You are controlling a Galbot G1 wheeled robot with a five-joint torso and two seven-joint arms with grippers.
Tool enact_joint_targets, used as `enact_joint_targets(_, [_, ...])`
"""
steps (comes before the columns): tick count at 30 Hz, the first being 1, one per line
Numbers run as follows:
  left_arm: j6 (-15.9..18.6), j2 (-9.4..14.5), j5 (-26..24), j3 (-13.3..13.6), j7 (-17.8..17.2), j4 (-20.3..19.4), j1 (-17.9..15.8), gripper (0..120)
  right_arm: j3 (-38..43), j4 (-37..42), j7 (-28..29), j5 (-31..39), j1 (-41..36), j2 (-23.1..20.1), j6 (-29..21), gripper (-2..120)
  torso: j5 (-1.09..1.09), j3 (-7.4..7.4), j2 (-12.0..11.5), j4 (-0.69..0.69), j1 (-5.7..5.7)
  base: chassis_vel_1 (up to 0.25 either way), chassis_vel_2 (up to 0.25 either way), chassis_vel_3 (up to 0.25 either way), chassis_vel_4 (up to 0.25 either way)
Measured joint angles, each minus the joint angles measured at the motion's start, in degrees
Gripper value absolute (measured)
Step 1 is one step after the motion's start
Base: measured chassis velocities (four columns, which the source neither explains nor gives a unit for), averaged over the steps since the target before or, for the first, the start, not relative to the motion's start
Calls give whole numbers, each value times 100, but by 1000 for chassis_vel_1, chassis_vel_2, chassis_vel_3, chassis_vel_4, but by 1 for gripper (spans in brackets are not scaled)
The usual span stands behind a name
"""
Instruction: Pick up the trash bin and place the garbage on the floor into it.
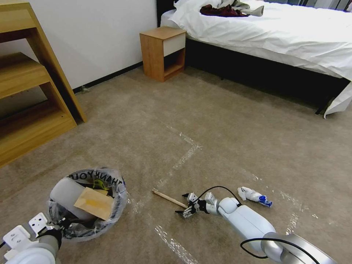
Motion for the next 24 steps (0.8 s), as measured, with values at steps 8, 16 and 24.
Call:
enact_joint_targets(8, [-17, 16, 1, 21, 21, 97, -69, 0, -78, -65, 140, -234, 53, 55, -33, 100, 0, -1, 1, -1, 0, 0, 0, 0, 0])
enact_joint_targets(16, [-43, 15, 4, 46, 29, 151, -127, 0, -81, -65, 230, -270, 22, 54, -52, 99, 2, 0, 1, 1, 0, 0, 0, 0, 0])
enact_joint_targets(24, [-60, 16, 34, 65, 35, 163, -138, 0, -79, -52, 283, -276, -2, 47, -4, 83, 1, 0, 0, 2, 0, 0, 0, 0, 0])
